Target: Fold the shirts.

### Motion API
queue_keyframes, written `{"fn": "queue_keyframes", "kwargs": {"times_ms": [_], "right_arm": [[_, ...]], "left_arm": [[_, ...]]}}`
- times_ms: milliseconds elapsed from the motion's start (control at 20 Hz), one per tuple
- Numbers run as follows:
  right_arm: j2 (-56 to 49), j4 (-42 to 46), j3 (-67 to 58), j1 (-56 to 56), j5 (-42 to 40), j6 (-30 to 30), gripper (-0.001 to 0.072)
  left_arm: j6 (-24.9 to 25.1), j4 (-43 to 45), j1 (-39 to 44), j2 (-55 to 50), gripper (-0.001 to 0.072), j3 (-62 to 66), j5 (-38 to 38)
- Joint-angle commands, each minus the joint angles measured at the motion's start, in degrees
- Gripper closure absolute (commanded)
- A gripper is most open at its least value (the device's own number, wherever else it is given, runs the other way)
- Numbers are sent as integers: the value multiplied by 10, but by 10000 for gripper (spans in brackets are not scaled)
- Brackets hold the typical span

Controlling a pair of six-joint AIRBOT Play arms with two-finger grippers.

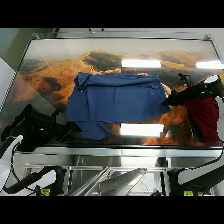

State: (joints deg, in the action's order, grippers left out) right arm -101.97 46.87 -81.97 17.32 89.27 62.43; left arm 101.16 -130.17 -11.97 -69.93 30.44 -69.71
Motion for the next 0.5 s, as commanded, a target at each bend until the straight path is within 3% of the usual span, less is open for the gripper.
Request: {"fn": "queue_keyframes", "kwargs": {"times_ms": [0,100,150,250,300,350,450], "right_arm": [[0,0,0,0,-9,-3,694],[0,0,0,0,-8,-3,694],[0,0,0,0,-8,-3,694],[0,0,0,0,-7,-3,694],[0,0,0,0,-5,-3,694],[1,0,0,0,-1,-3,694],[1,0,0,1,5,-4,694]], "left_arm": [[40,-80,14,0,29,-31,75],[44,-86,52,0,240,-30,128],[44,-87,66,0,305,-23,156],[44,-91,89,0,304,5,181],[46,-89,99,0,454,20,171],[59,-89,108,0,689,36,150],[61,-89,121,0,691,63,110]]}}
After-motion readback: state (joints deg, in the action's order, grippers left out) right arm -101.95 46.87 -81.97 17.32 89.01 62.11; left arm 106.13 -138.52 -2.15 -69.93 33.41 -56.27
